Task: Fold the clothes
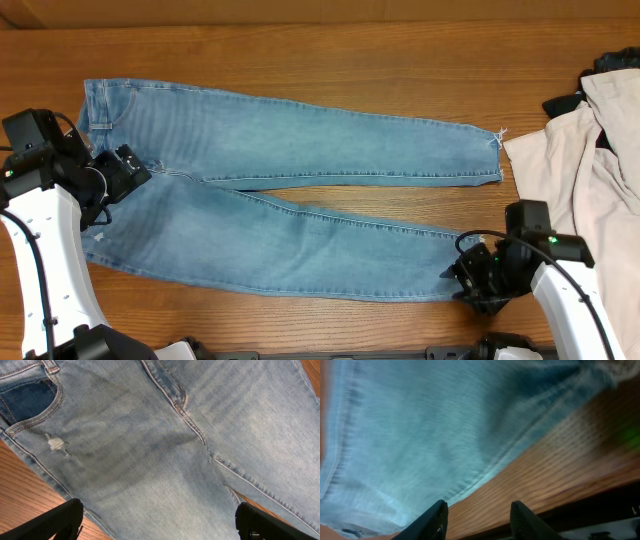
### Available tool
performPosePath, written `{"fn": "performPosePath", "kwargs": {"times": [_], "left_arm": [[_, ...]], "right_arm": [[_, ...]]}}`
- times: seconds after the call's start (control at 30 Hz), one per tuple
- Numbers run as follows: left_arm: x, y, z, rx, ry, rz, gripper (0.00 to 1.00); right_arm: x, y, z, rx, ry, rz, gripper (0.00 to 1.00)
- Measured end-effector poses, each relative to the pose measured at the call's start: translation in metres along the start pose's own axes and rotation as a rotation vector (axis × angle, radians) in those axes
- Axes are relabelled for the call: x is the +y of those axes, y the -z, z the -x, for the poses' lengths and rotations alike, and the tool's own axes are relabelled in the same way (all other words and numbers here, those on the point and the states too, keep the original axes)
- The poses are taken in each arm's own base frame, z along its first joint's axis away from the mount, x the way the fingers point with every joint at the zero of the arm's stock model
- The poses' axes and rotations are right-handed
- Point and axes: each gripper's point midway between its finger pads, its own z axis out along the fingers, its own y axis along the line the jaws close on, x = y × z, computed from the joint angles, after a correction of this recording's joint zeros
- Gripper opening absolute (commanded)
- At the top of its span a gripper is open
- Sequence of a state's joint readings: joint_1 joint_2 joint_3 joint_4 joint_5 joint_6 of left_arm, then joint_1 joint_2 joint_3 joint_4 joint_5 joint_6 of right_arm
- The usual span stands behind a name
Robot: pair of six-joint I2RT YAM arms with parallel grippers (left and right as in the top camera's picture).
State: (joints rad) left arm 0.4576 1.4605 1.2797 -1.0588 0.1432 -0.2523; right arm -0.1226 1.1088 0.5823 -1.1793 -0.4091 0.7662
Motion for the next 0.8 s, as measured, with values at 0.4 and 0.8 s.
{"fn": "performPosePath", "kwargs": {"times": [0.4, 0.8], "left_arm": [[0.000, 0.000, 0.000, 0.000, 0.000, 0.000, 1.00], [0.000, 0.000, 0.000, 0.000, 0.000, 0.000, 1.00]], "right_arm": [[-0.014, -0.014, 0.012, -0.057, -0.083, -0.043, 0.46], [-0.031, -0.025, 0.035, -0.115, -0.116, -0.176, 0.47]]}}
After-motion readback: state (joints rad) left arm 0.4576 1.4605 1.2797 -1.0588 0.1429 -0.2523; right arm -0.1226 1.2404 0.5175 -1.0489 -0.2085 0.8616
